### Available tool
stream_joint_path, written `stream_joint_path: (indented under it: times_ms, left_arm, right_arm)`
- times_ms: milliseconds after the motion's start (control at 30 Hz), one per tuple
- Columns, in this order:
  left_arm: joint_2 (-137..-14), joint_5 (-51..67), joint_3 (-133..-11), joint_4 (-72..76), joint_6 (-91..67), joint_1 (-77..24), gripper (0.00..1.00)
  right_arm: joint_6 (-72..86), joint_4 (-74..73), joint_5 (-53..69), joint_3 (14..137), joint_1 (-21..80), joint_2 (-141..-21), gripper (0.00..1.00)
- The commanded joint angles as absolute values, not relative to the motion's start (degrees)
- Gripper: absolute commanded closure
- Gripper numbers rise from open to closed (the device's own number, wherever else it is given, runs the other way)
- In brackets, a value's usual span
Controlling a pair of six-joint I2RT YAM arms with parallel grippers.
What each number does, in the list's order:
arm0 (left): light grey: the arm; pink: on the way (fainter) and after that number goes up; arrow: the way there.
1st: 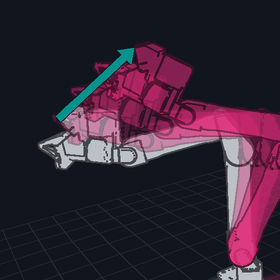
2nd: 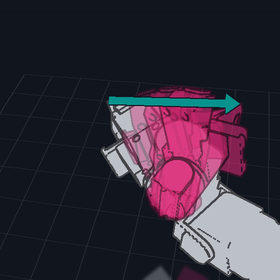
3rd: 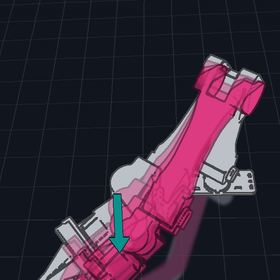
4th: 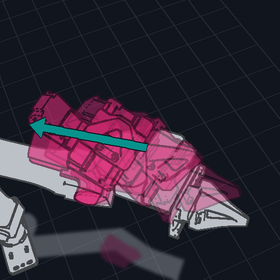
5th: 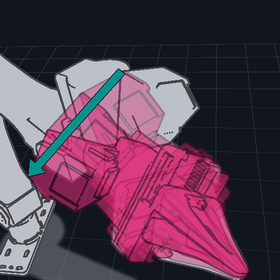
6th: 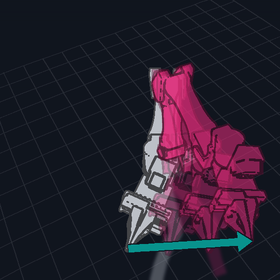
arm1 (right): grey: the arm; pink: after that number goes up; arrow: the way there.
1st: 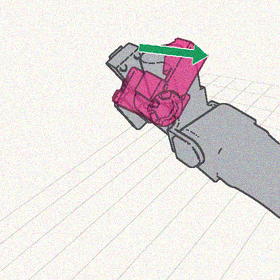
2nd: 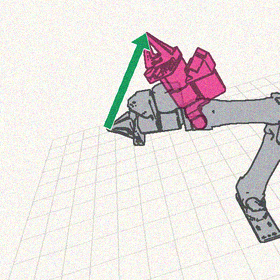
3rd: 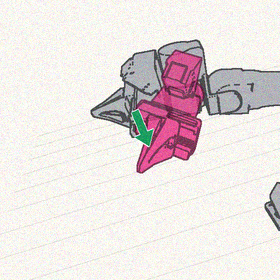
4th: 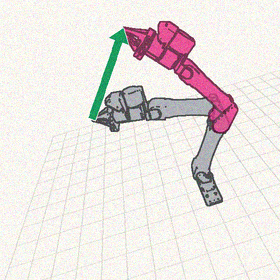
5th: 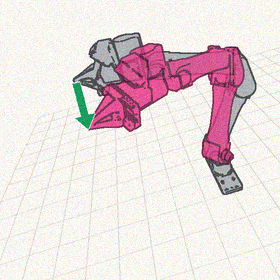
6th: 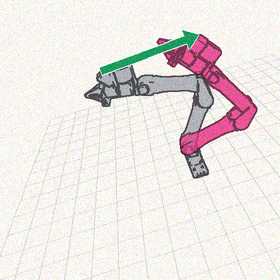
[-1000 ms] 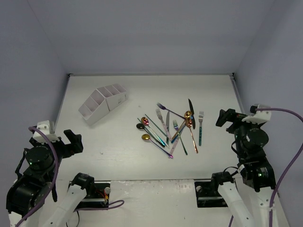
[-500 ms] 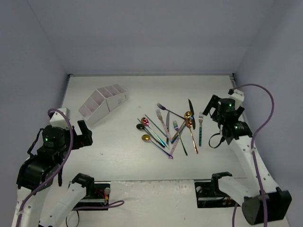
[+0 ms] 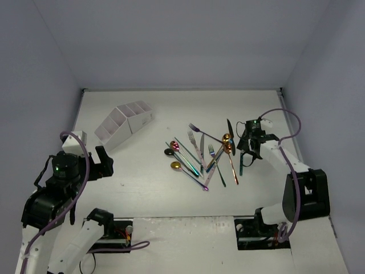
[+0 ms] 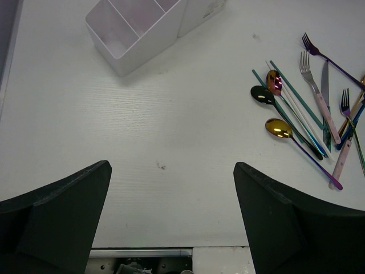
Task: Sort the eating utensils into containers
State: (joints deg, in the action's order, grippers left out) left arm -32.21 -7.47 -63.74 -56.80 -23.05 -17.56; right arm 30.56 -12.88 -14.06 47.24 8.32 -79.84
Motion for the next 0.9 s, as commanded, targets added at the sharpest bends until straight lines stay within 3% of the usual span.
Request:
stream_joint_path:
  times_ms: [0,400,533,667,867]
  left_arm:
    - [-33.31,-5.70,-63.55,-53.43,-23.99,-17.58,0.13]
    - [-33.96,-4.40,-63.63,-53.35,-24.41,-17.58,0.13]
    - [-34.55,-3.95,-64.02,-53.35,-24.76,-17.58,0.13]
    - [-35.50,-2.53,-64.94,-53.29,-25.34,-17.58,0.13]
    - [-38.01,3.71,-67.79,-50.60,-26.24,-17.58,0.13]
  right_arm:
    - [30.84,-8.60,-11.58,46.84,8.35,-83.56,0.42]
    - [30.17,-5.45,-10.87,45.53,8.35,-91.59,0.57]
    - [29.59,-4.60,-10.34,45.03,8.35,-92.43,0.71]
    - [28.43,-4.45,-11.15,45.11,8.58,-91.30,0.97]
    - [22.52,-4.48,-11.08,48.05,11.69,-82.40,1.00]
